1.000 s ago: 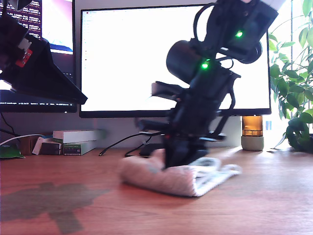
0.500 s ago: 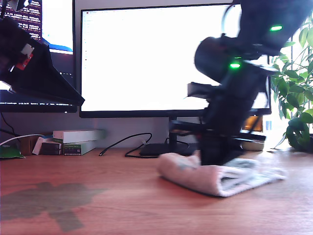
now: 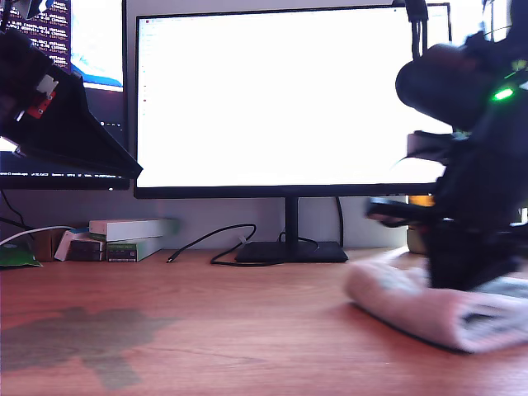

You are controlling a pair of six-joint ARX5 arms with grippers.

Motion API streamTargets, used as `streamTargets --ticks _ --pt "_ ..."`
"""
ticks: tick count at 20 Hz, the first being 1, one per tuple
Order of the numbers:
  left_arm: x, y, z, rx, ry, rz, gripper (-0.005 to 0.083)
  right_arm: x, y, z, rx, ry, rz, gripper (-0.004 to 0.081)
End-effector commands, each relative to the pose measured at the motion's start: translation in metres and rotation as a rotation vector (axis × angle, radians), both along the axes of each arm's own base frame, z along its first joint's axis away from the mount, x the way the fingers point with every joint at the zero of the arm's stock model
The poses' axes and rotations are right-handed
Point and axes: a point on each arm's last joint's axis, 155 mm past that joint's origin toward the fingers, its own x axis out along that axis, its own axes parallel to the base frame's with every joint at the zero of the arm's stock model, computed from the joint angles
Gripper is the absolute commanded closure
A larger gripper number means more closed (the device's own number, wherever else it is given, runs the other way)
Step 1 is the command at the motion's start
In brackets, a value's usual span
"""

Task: Fold the tea towel to a neat square and place it to the right

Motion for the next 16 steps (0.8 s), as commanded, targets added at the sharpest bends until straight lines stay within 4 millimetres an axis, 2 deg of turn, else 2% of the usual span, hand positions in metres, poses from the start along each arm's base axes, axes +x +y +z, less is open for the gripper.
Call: streamTargets --ticks 1,11,13,16 --pt "-0.003 0.0 -0.004 0.002 0.007 -0.004 0.0792 -0.083 -0.05 -0.059 -0.172 0.294 -0.049 0.0783" --pt "-0.005 -0.002 -0.004 -0.004 0.011 -0.013 0.0792 -0.158 -0.115 -0.06 -0.379 0.44 -0.275 0.0783" --pt "-0.006 -0.003 -0.004 -0.013 0.019 -0.023 0.0792 -0.162 -0.128 -0.053 -0.443 0.431 -0.289 0.0783" --pt "-0.007 -0.004 -0.004 -0.016 0.021 -0.027 0.0792 -0.159 -0.127 -0.048 -0.427 0.404 -0.303 0.0783"
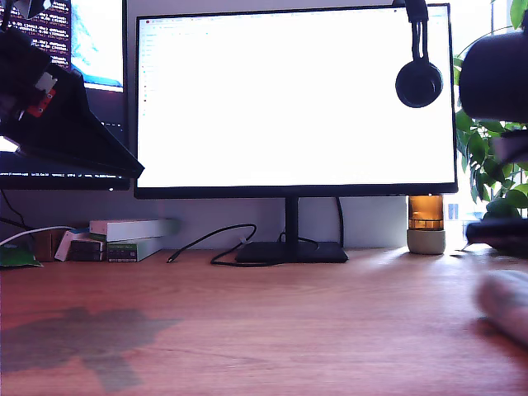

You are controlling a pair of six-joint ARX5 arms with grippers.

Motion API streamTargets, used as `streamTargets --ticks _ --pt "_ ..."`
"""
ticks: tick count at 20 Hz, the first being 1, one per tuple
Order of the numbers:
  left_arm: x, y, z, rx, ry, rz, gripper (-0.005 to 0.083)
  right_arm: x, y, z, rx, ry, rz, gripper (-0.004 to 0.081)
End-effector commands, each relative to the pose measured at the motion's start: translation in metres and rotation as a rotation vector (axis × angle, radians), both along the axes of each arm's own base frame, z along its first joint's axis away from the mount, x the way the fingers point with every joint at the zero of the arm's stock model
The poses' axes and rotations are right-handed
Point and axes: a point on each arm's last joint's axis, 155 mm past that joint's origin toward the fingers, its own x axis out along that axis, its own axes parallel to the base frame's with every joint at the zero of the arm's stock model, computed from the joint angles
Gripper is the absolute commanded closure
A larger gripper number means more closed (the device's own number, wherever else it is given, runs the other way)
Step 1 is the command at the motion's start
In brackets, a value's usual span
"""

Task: Fold the tea towel to a neat square and place it to the right

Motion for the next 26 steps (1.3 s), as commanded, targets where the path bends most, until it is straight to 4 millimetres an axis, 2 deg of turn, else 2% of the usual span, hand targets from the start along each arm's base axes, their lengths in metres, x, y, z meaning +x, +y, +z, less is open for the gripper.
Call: streamTargets --ticks 1,5,10,16,21,24,26 --pt "-0.004 -0.001 -0.004 0.0 0.008 -0.007 0.0792 -0.076 -0.031 -0.041 -0.085 0.265 -0.023 0.0783" --pt "-0.006 -0.003 -0.003 -0.01 0.01 -0.024 0.0792 -0.055 -0.021 -0.033 -0.038 0.158 -0.002 0.0783" --pt "-0.006 -0.004 -0.002 -0.02 0.017 -0.021 0.0792 -0.012 -0.003 -0.011 0.019 -0.027 0.082 0.0783" --pt "-0.012 -0.014 0.009 -0.078 0.007 -0.081 0.0792 0.028 0.011 0.035 0.023 -0.188 0.188 0.0783" --pt "-0.011 -0.016 0.014 -0.095 0.004 -0.079 0.0792 0.037 0.017 0.068 -0.002 -0.247 0.323 0.0783" --pt "-0.001 -0.015 0.028 -0.138 -0.006 -0.027 0.0793 0.048 0.026 0.08 -0.004 -0.304 0.396 0.0783" --pt "0.012 -0.011 0.04 -0.159 -0.059 0.021 0.0793 0.075 0.038 0.104 -0.032 -0.435 0.481 0.0783"
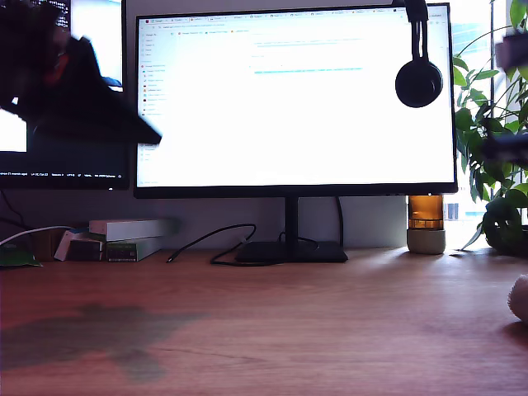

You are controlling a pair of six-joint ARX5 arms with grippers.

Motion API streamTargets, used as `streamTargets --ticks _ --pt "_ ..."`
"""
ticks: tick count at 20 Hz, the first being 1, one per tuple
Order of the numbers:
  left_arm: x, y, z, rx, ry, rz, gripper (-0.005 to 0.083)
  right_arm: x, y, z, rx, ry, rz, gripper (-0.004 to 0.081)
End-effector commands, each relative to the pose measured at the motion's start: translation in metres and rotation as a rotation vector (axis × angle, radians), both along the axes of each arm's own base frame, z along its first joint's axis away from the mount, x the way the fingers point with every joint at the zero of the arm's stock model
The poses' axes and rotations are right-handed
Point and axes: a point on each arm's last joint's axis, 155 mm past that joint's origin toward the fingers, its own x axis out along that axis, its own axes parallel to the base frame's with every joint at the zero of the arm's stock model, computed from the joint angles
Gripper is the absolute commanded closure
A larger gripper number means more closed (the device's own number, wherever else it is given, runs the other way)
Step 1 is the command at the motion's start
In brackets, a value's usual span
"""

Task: Fold the tea towel to a neat square and place it to the right

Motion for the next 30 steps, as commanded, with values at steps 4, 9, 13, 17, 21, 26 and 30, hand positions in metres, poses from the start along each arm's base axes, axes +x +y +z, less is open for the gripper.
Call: streamTargets --ticks 4,9,13,17,21,26,30 --pt "0.034 0.037 0.003 0.015 -0.024 0.192 0.0793 0.046 0.023 0.049 0.061 -0.246 0.157 0.0783" --pt "0.064 0.1 0.005 0.008 -0.025 0.382 0.0793 0.055 -0.031 0.046 0.111 -0.23 0.097 0.0783" --pt "0.065 0.132 -0.006 -0.027 0.003 0.465 0.0793 0.043 -0.07 0.049 0.212 -0.223 0.02 0.0783" --pt "0.052 0.156 -0.016 -0.052 -0.005 0.547 0.0793 0.03 -0.099 0.065 0.192 -0.302 -0.062 0.0783" --pt "0.033 0.166 -0.003 -0.117 -0.054 0.611 0.0793 0.017 -0.097 0.092 0.222 -0.434 -0.092 0.0783" --pt "0.017 0.177 0.016 -0.143 -0.106 0.676 0.0793 -0.008 -0.096 0.151 0.214 -0.656 -0.117 0.0783" --pt "0.012 0.177 0.031 -0.165 -0.16 0.67 0.0793 -0.017 -0.072 0.157 0.235 -0.687 -0.033 0.0783"
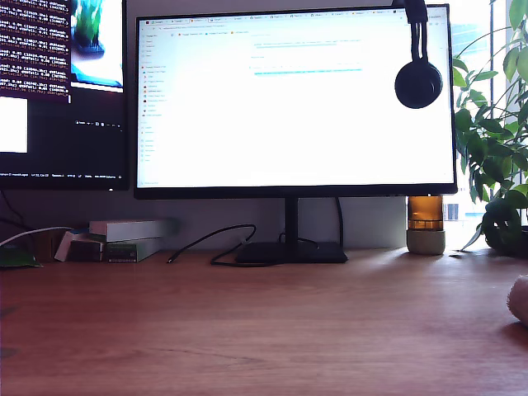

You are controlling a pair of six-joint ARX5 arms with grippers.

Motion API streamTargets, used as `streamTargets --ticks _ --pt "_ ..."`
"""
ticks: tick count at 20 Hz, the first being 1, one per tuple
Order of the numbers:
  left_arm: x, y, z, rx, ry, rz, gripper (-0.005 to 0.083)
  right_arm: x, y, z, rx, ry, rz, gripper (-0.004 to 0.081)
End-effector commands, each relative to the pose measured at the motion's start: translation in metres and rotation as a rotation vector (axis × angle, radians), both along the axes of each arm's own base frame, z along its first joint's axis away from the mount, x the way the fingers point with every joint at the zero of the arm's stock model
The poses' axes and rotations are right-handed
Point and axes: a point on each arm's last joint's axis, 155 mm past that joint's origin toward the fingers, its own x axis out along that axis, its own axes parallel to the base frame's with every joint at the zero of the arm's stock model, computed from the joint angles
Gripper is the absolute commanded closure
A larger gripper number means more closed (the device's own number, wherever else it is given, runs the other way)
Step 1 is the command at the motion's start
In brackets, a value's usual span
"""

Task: Fold the tea towel to a neat square and place it to the right

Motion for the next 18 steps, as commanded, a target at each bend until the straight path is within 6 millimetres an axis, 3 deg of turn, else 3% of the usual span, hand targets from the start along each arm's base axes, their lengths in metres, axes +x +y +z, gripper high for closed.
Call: streamTargets --ticks 1,7,9,13,18 --pt "-0.001 -0.003 -0.008 -0.003 0.01 -0.011 0.0793 0.003 0.003 -0.026 0.008 0.049 0.002 0.0783" --pt "-0.008 -0.003 -0.039 0.004 0.01 -0.005 0.0793 0.001 0.01 -0.081 -0.001 0.066 0.016 0.0783" --pt "-0.013 -0.002 -0.038 0.003 -0.001 -0.002 0.0793 -0.003 0.013 -0.101 0.0 0.096 0.028 0.0783" --pt "-0.023 0.002 -0.032 0.004 -0.039 0.018 0.0793 -0.013 0.021 -0.104 -0.008 0.075 0.068 0.0783" --pt "-0.032 0.003 -0.043 0.004 -0.043 0.023 0.0793 -0.023 0.022 -0.102 -0.026 0.038 0.07 0.0783"
